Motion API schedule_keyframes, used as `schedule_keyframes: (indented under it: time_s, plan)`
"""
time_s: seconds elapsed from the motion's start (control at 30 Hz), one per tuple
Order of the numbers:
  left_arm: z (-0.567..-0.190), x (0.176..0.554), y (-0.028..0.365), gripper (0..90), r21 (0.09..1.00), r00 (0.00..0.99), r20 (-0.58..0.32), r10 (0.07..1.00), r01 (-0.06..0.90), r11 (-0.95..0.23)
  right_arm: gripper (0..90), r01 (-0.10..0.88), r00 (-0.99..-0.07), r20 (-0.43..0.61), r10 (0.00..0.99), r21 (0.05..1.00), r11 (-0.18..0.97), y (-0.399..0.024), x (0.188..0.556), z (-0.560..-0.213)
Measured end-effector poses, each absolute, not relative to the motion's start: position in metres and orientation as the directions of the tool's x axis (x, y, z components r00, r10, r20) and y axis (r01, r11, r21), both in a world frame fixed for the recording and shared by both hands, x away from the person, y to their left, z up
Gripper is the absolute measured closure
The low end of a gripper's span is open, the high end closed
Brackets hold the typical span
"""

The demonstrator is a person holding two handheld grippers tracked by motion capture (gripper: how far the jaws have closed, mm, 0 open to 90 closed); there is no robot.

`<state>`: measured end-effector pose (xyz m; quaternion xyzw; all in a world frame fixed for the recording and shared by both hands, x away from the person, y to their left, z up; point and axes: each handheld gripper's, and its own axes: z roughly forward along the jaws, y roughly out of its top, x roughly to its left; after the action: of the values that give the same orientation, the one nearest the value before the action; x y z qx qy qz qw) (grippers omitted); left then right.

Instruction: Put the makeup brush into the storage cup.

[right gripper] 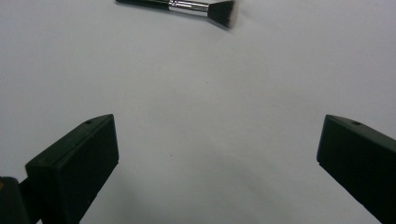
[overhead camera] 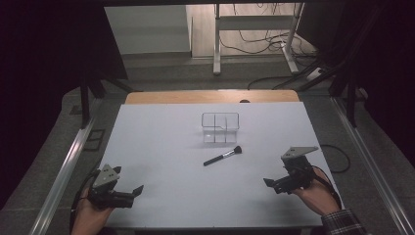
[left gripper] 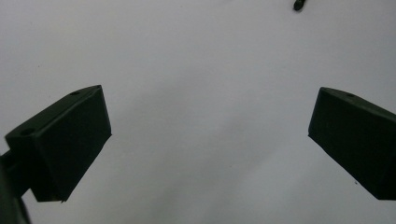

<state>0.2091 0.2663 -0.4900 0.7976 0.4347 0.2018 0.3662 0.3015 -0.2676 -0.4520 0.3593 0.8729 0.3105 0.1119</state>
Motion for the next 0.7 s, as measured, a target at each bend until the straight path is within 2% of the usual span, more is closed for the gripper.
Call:
schedule_keyframes:
  time_s: [0.7]
  plan:
    - [-0.494, 0.211, 0.263, 0.0, 0.710, 0.541, 0.020, 0.841, 0.584, -0.394, 0.0, 0.583, -0.721, 0.036, 0.692, 0.570, 0.578, -0.258, 0.325, -0.444]
